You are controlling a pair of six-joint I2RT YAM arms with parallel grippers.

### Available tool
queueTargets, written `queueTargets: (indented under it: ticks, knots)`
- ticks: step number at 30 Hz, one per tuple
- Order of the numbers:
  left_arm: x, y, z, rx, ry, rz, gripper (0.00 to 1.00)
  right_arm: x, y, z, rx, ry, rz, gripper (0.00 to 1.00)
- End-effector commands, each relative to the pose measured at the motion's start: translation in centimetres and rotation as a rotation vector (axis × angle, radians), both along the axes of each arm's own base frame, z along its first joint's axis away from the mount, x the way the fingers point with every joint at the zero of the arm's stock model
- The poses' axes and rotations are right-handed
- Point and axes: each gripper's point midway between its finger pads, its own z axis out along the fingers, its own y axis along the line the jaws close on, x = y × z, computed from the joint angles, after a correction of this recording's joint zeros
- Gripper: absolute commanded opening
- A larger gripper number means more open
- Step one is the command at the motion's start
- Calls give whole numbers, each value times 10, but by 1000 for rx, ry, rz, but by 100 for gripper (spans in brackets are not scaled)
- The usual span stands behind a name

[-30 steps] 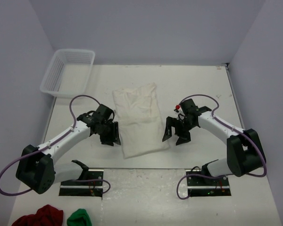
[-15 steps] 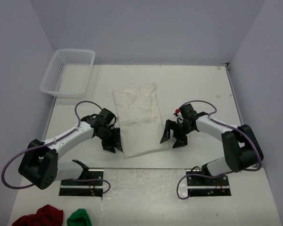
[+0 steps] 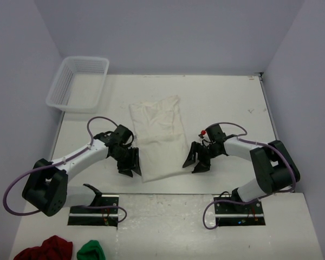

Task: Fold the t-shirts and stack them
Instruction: Grab one side of the 2/3 rectangular tshirt with both arms

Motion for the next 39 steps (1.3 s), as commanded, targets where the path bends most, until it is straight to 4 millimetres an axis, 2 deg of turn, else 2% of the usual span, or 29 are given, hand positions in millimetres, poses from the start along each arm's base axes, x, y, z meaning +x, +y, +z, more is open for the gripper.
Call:
queueTargets:
  ticks: [1, 5, 9, 13, 20, 23, 28, 39]
  knots:
    - [4, -6, 11, -27, -19, -29, 47, -9, -16, -22, -95, -21, -37, 63]
    - [4, -5, 11, -25, -22, -20, 48, -18, -25, -35, -130, -20, -69, 58]
    - [4, -6, 12, -30, -21, -14, 48, -13, -32, -45, -198, -8, -92, 58]
    - [6, -6, 17, -30, -36, -15, 48, 5, -32, -33, -227, -48, -134, 58]
    - [5, -5, 18, -28, -35, -12, 48, 19, -46, -28, -342, -55, -180, 56]
    - [4, -5, 18, -30, -39, -12, 48, 24, -42, -27, -335, -57, -166, 55]
    - [2, -3, 16, -26, -34, -16, 49, 19, -37, -32, -307, -28, -157, 50]
    - [2, -1, 14, -16, -34, -20, 50, -3, -37, -39, -263, 6, -159, 50]
